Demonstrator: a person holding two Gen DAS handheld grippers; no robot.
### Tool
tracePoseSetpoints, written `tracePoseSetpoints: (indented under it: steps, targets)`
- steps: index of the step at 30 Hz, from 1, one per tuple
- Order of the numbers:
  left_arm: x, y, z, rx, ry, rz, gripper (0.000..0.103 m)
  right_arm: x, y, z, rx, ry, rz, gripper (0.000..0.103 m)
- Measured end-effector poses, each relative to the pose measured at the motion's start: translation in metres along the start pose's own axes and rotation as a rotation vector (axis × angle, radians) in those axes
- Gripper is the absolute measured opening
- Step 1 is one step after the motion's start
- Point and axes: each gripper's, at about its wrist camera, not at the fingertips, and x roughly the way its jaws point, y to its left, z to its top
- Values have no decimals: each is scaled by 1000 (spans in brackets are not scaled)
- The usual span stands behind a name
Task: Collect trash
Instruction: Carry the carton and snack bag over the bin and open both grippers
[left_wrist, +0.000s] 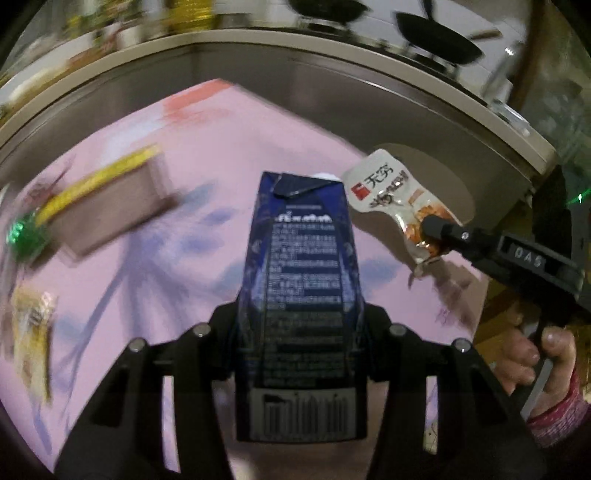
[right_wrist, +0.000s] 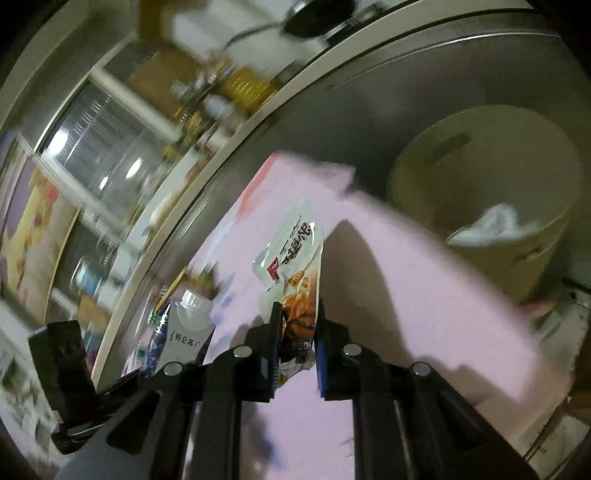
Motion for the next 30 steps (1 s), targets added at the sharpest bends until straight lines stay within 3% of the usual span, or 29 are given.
tracePoseSetpoints:
  steps: [6, 13, 14, 16, 17, 18, 23, 30]
  targets:
    - [63, -77, 82, 107, 42, -134, 48, -26, -55, 42, 71, -145, -127, 13]
    - [131, -126, 124, 105, 106, -196, 48, -26, -96, 61, 110, -191, -232, 16]
    - [138, -129, 126, 106, 119, -190, 51, -26, -100, 62, 123, -188, -236, 18]
    - [147, -131, 128, 103, 130, -167, 64, -21, -107, 64, 161, -193, -238, 32]
    - [147, -130, 129, 96, 120, -151, 67, -23, -111, 64, 173, -203, -240, 48]
    - [145, -128, 129, 88, 112, -143, 67, -26, -113, 63, 179, -225, -245, 54]
    - [121, -109, 125, 41, 65, -122, 67, -37, -104, 64, 149, -285, -239, 54]
    - [62, -58, 77, 27, 1, -48, 67, -29, -63, 63, 73, -248, -136, 54]
